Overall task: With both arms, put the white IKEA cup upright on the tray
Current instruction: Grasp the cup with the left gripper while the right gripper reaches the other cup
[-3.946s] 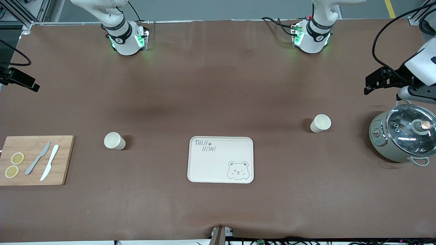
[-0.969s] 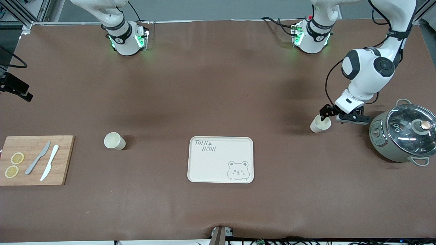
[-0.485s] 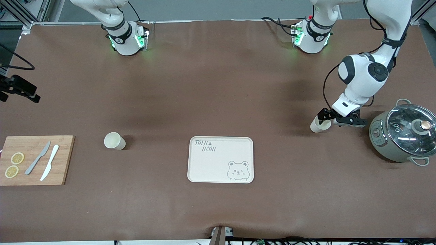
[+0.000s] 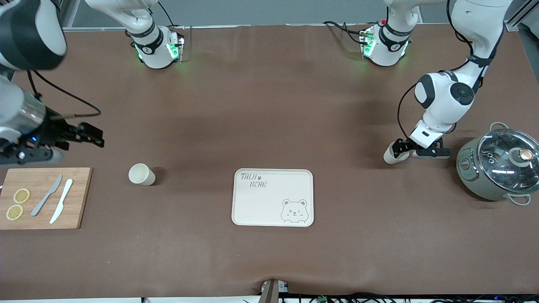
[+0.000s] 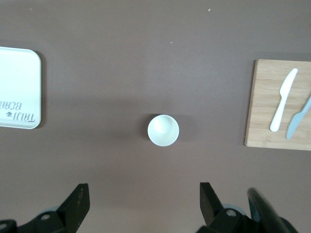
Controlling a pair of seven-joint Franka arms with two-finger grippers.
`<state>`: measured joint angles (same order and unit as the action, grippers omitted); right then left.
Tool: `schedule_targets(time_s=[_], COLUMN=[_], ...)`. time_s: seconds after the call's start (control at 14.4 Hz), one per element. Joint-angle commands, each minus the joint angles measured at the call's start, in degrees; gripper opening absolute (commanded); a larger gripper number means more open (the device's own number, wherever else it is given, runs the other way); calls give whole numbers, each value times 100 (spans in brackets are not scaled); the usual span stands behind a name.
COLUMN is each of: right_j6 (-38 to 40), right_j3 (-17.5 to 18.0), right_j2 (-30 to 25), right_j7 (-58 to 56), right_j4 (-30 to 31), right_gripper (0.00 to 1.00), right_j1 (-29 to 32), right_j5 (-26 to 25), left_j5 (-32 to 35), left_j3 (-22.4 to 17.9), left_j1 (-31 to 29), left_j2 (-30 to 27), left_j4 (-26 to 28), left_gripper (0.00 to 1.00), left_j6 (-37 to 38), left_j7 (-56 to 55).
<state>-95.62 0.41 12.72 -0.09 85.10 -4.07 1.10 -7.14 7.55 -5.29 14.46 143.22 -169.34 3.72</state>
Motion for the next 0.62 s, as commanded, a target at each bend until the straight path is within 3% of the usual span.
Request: schedule_targets(time_s=[0.0, 0.28, 0.55], right_j6=[-297, -1615, -1889], right_j3=[-33, -41, -33], right_j2=[353, 398, 486], right_j7=[-114, -814, -1298], right_j4=[50, 1033, 1201], right_gripper=[100, 100, 100], right_j1=[-137, -112, 230], right_j5=[49, -4, 22], left_j5=[-174, -174, -174], left_j3=[203, 212, 317], left_j1=[-7, 19, 55], left_j2=[13, 30, 118], left_j4=[31, 14, -284], left_gripper=[0, 0, 0], left_j6=[-135, -170, -135], left_j7=[-169, -187, -362])
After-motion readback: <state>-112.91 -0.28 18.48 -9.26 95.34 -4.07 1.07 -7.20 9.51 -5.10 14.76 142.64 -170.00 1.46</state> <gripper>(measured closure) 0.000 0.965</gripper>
